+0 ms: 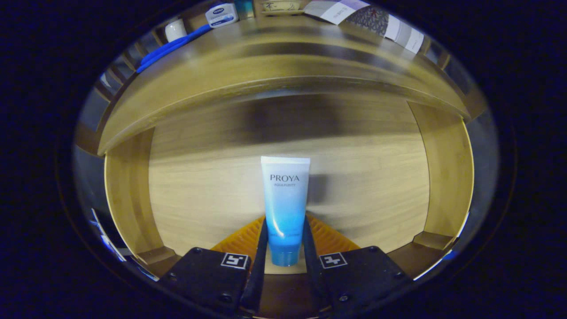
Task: Pull open the drawer, take out the items inside it, and place them on the countertop above the cabinet.
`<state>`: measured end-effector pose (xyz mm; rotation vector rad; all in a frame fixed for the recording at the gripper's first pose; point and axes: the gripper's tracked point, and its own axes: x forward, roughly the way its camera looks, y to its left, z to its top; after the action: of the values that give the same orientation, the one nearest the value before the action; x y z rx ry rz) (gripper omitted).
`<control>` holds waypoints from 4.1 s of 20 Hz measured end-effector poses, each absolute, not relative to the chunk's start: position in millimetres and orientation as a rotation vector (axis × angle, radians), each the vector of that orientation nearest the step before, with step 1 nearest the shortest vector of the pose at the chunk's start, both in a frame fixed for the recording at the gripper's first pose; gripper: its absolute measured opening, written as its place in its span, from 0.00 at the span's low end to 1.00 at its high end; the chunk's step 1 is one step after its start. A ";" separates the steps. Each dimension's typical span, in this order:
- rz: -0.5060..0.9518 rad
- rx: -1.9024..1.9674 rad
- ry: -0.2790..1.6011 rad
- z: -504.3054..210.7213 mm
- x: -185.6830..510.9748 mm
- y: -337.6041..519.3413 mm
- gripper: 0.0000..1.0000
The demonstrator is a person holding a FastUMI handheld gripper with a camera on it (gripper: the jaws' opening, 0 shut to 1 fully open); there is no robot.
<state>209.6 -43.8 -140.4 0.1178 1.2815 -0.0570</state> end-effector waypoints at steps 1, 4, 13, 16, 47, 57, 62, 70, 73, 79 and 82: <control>-0.045 0.118 1.272 -135.7 204.5 -42.2 0.45; -0.020 0.117 1.232 -118.9 198.5 -42.6 0.45; 0.010 0.108 1.102 -41.7 191.5 -42.6 0.45; -0.002 0.118 1.078 -23.1 203.6 -47.4 0.45; 0.000 0.162 0.874 -14.9 352.9 -51.2 0.48; 0.020 0.184 0.674 27.0 328.7 -46.6 0.61; 0.063 0.182 0.432 63.3 283.0 -43.2 0.79; 0.114 0.164 0.087 78.7 182.0 -33.7 0.98; 0.126 0.170 0.002 65.6 149.4 -19.4 0.98; 0.098 0.140 -0.081 45.3 105.2 -17.4 0.98; 0.103 0.139 -0.082 28.4 89.8 -16.1 0.98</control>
<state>89.8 -16.1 28.4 0.1392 -0.0816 0.1032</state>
